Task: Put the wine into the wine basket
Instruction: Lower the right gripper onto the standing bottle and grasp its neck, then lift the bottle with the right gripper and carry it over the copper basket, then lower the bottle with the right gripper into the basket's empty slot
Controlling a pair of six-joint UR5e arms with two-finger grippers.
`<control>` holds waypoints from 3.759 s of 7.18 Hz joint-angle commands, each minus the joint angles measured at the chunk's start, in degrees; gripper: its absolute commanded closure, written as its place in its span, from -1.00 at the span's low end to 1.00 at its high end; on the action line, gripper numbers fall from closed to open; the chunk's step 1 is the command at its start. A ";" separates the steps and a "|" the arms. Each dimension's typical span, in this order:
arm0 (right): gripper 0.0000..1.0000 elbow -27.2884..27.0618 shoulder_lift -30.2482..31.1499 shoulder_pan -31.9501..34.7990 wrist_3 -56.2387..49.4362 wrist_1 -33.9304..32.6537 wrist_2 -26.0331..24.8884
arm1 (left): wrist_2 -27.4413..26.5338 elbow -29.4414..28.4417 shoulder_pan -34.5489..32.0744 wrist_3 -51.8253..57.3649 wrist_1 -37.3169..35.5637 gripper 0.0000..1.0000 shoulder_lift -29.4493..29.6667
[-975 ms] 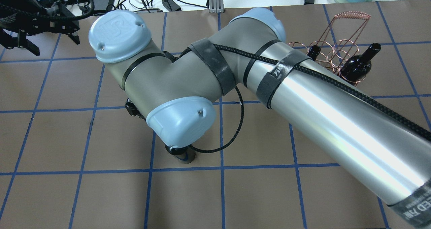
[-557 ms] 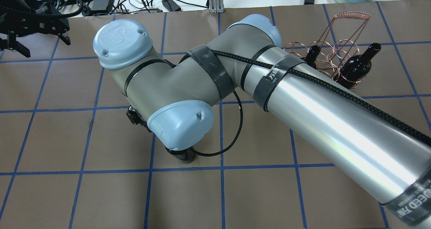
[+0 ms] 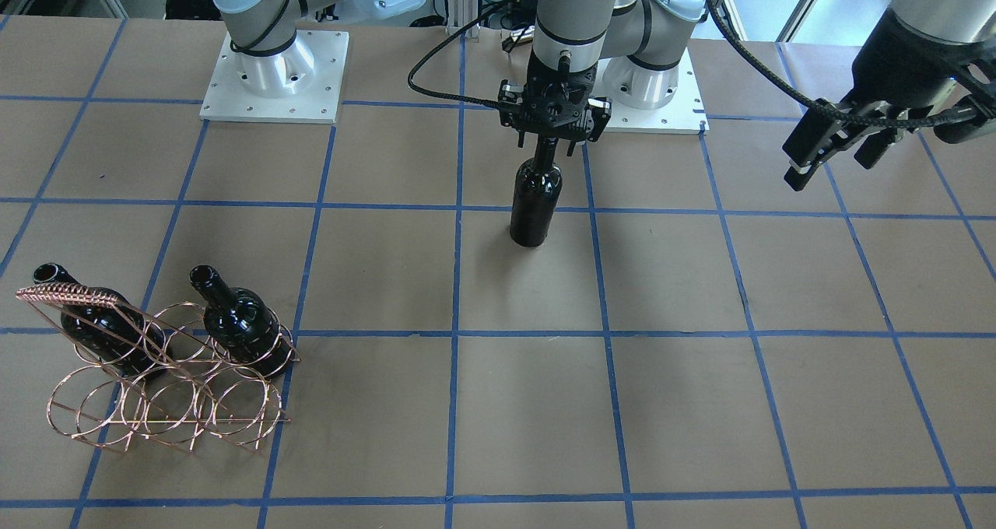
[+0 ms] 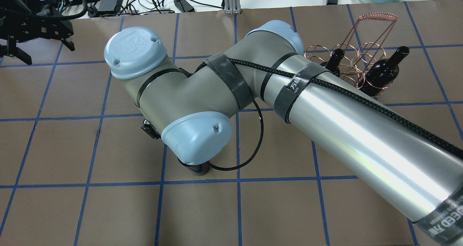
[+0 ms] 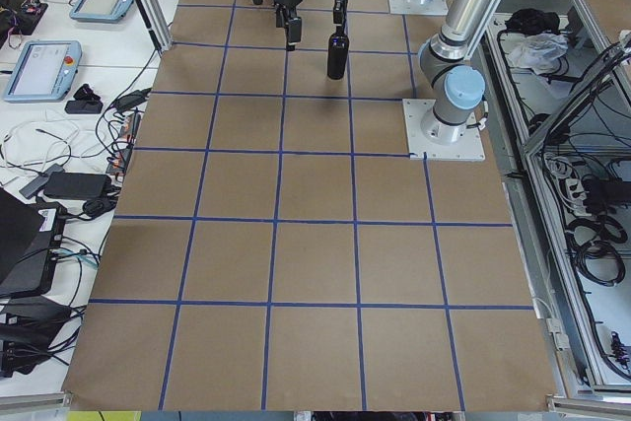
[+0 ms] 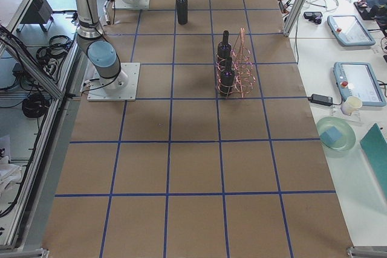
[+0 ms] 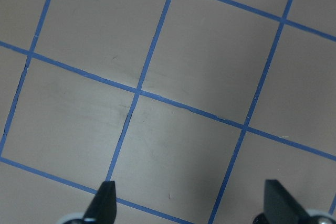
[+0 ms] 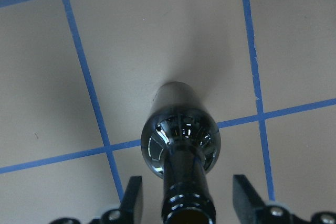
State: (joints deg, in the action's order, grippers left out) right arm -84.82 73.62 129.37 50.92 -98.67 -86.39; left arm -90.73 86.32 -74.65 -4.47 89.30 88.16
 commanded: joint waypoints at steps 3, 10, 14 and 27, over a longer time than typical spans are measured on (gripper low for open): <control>0.67 -0.34 0.04 0.00 -1.08 -0.12 -0.18 | 0.55 0.08 0.03 -0.19 0.17 -1.00 0.00; 1.00 0.54 13.88 -16.99 -20.88 15.14 -1.23 | 1.08 0.08 -3.03 -2.64 0.17 -1.00 0.08; 1.00 1.32 20.60 -41.69 -52.01 21.95 -7.12 | 0.55 -0.01 -12.70 -13.08 -1.59 -1.00 0.44; 1.00 10.47 6.98 -50.62 -58.04 10.35 -3.96 | -3.23 3.15 -21.33 -16.71 -4.32 -1.00 1.75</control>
State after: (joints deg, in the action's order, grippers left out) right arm -74.35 81.08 78.75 -7.00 -87.15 -90.49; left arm -92.99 89.72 -95.51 -20.96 84.63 89.48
